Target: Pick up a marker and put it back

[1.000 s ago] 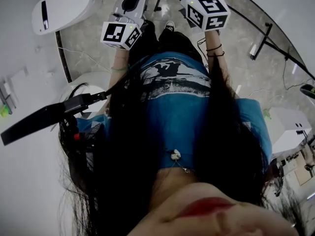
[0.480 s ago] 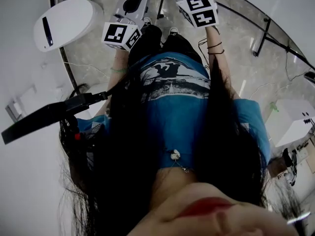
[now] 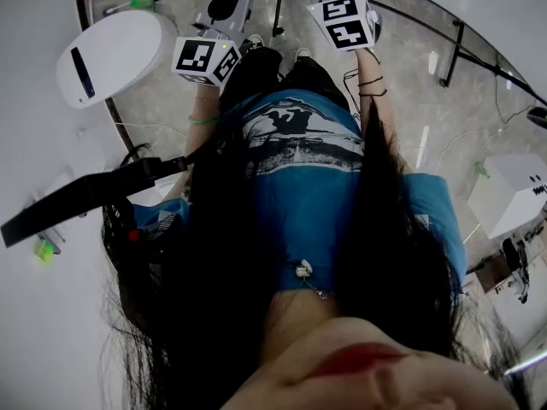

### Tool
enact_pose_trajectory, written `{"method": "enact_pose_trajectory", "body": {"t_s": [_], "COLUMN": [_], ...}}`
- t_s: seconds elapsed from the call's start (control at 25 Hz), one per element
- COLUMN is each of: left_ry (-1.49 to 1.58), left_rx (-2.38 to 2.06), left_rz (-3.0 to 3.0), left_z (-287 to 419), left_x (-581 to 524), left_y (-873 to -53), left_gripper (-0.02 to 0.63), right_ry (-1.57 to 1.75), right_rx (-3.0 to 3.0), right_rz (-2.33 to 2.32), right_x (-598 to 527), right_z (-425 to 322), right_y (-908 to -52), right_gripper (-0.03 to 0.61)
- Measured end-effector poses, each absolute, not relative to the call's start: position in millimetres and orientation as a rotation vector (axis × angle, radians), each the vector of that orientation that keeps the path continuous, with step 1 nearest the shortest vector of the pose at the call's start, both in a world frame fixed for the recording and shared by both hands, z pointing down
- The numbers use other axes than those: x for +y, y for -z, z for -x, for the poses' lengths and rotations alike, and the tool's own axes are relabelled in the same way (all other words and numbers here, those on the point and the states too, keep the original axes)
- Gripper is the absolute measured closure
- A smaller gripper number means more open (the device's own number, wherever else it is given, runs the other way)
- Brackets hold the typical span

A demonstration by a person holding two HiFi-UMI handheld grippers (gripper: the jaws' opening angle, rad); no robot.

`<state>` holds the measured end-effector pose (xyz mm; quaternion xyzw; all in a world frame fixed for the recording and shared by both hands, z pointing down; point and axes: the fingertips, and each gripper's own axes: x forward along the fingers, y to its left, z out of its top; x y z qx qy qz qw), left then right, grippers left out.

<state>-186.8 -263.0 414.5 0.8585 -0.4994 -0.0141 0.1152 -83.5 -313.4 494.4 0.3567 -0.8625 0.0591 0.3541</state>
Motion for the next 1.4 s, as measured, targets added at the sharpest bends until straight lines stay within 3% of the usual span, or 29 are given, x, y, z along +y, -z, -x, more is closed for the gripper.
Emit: {"method": "enact_pose_trajectory", "body": {"t_s": [0.6, 1.4], "left_ry": [0.032, 0.047], "left_rx": [-1.303, -1.305], "left_rz": [-2.611, -2.604], "left_z": [141.6, 136.4], "left_x": [-234.4, -233.7], "left_y": [-406.1, -407.0], "left_gripper": [0.611, 0.609], "right_ry": [-0.166, -0.292], "right_rx": [-2.334, -2.646], "right_rz": [-1.209, -1.331], "right_x": [-279.2, -253.6], "right_z": [29.4, 10.7], "right_y": [-425.3, -327.2], "right_gripper": [0.48, 0.495]}}
